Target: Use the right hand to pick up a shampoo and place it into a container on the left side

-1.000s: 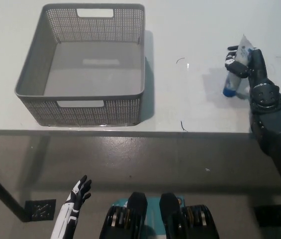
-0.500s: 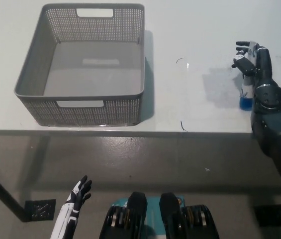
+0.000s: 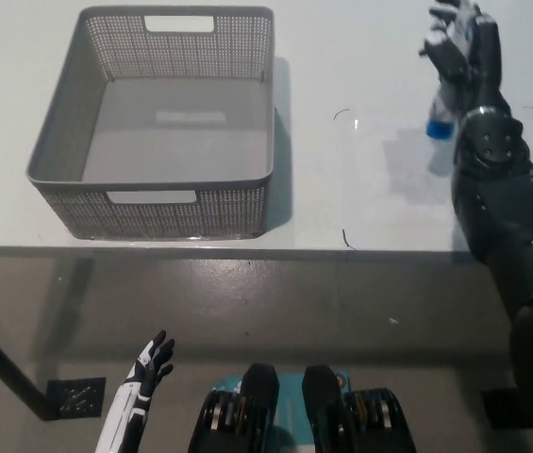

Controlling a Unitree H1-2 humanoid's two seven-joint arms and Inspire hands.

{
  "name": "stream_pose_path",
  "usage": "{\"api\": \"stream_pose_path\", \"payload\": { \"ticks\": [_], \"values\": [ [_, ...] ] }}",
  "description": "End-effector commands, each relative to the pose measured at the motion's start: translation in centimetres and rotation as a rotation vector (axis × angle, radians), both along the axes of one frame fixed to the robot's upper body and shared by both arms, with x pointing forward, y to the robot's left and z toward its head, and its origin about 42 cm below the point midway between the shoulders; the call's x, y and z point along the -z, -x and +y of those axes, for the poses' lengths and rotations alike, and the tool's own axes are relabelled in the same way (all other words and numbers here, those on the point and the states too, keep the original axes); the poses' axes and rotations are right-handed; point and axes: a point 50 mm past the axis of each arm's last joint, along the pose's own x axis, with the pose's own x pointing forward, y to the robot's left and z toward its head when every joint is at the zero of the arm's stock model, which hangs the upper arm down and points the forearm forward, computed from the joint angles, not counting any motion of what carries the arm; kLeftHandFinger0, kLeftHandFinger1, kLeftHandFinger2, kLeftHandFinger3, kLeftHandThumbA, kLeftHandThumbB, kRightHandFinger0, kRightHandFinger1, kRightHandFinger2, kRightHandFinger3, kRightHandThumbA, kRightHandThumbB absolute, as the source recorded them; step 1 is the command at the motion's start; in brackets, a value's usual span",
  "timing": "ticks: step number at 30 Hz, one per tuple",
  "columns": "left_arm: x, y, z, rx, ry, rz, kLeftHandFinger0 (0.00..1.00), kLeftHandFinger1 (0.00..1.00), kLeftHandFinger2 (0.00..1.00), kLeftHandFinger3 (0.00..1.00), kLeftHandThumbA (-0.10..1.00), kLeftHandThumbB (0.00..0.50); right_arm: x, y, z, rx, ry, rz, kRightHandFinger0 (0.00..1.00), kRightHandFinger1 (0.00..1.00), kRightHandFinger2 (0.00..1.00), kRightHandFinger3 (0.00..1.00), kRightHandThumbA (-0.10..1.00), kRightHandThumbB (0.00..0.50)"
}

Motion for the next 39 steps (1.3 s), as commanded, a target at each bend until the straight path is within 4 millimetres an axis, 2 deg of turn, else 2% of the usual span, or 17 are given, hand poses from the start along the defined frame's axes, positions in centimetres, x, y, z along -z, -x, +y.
{"api": "stream_pose_path", "payload": {
  "ticks": [1, 2, 6, 8, 9, 10, 15, 17, 21, 24, 27, 31, 34, 37, 39],
  "values": [
    [-0.7, -0.3, 0.3, 0.0, 0.012, -0.054, 1.0, 1.0, 1.0, 1.0, 1.0, 0.17, -8.5, -0.6, 3.5, -0.063, -0.037, -0.183, 0.0, 0.28, 0.69, 0.73, -0.1, 0.121],
    [-0.7, -0.2, 0.3, -0.002, 0.008, -0.054, 1.0, 1.0, 1.0, 1.0, 1.0, 0.172, -9.0, -0.5, 4.2, -0.065, -0.032, -0.186, 0.0, 0.29, 0.7, 0.74, -0.1, 0.138],
    [-0.8, -0.3, 0.2, 0.002, 0.005, -0.052, 1.0, 1.0, 1.0, 1.0, 1.0, 0.167, -10.7, -0.3, 7.2, -0.079, -0.001, -0.224, 0.0, 0.25, 0.6, 0.71, -0.1, 0.153],
    [-0.8, -0.3, 0.2, 0.005, 0.004, -0.053, 1.0, 1.0, 1.0, 1.0, 1.0, 0.164, -11.1, -0.2, 8.2, -0.098, -0.007, -0.233, 0.0, 0.26, 0.63, 0.72, -0.1, 0.147],
    [-0.7, -0.3, 0.2, 0.009, 0.005, -0.052, 1.0, 1.0, 1.0, 1.0, 1.0, 0.173, -11.5, 0.0, 9.5, -0.125, -0.007, -0.246, 0.0, 0.29, 0.67, 0.73, -0.1, 0.145],
    [-0.8, -0.4, 0.2, 0.011, 0.004, -0.052, 1.0, 1.0, 1.0, 1.0, 1.0, 0.173, -11.6, 0.0, 9.8, -0.128, -0.001, -0.248, 0.0, 0.29, 0.68, 0.73, -0.1, 0.145],
    [-0.7, -0.5, -0.1, 0.016, -0.006, -0.05, 1.0, 1.0, 1.0, 1.0, 1.0, 0.172, -12.6, 1.0, 14.7, -0.192, -0.003, -0.245, 0.0, 0.28, 0.68, 0.74, -0.1, 0.146],
    [-0.7, -0.6, -0.2, 0.023, -0.003, -0.048, 1.0, 1.0, 1.0, 1.0, 1.0, 0.168, -12.7, 1.5, 16.6, -0.219, -0.008, -0.233, 0.0, 0.25, 0.65, 0.74, -0.1, 0.126],
    [-0.8, -0.8, -0.4, 0.035, -0.007, -0.05, 1.0, 1.0, 1.0, 1.0, 1.0, 0.189, -12.1, 2.5, 19.8, -0.258, -0.001, -0.216, 0.0, 0.21, 0.63, 0.74, -0.1, 0.142],
    [-0.9, -0.8, -0.5, 0.044, -0.006, -0.054, 1.0, 1.0, 1.0, 1.0, 1.0, 0.186, -11.5, 3.1, 21.7, -0.281, -0.003, -0.183, 0.0, 0.2, 0.66, 0.76, -0.1, 0.113],
    [-0.8, -0.8, -0.6, 0.046, -0.003, -0.052, 1.0, 1.0, 1.0, 1.0, 1.0, 0.194, -10.9, 3.6, 22.9, -0.291, 0.011, -0.169, 0.0, 0.15, 0.61, 0.68, -0.1, 0.114],
    [-0.9, -0.8, -0.7, 0.048, -0.001, -0.05, 1.0, 1.0, 1.0, 1.0, 1.0, 0.192, -9.5, 4.3, 24.5, -0.314, 0.013, -0.142, 0.0, 0.14, 0.6, 0.68, -0.1, 0.125],
    [-1.0, -1.0, -0.8, 0.047, -0.012, -0.054, 1.0, 1.0, 1.0, 1.0, 1.0, 0.196, -8.4, 4.6, 25.1, -0.323, 0.018, -0.107, 0.0, 0.19, 0.66, 0.73, -0.1, 0.114],
    [-1.1, -1.0, -0.8, 0.049, -0.015, -0.051, 1.0, 1.0, 1.0, 1.0, 1.0, 0.202, -7.3, 4.7, 25.4, -0.328, 0.015, -0.069, 0.0, 0.22, 0.73, 0.75, -0.1, 0.113],
    [-1.1, -1.0, -0.9, 0.052, -0.012, -0.054, 1.0, 1.0, 1.0, 1.0, 1.0, 0.191, -6.4, 4.8, 25.2, -0.333, 0.007, -0.043, 0.0, 0.26, 0.77, 0.78, -0.1, 0.114]
  ]
}}
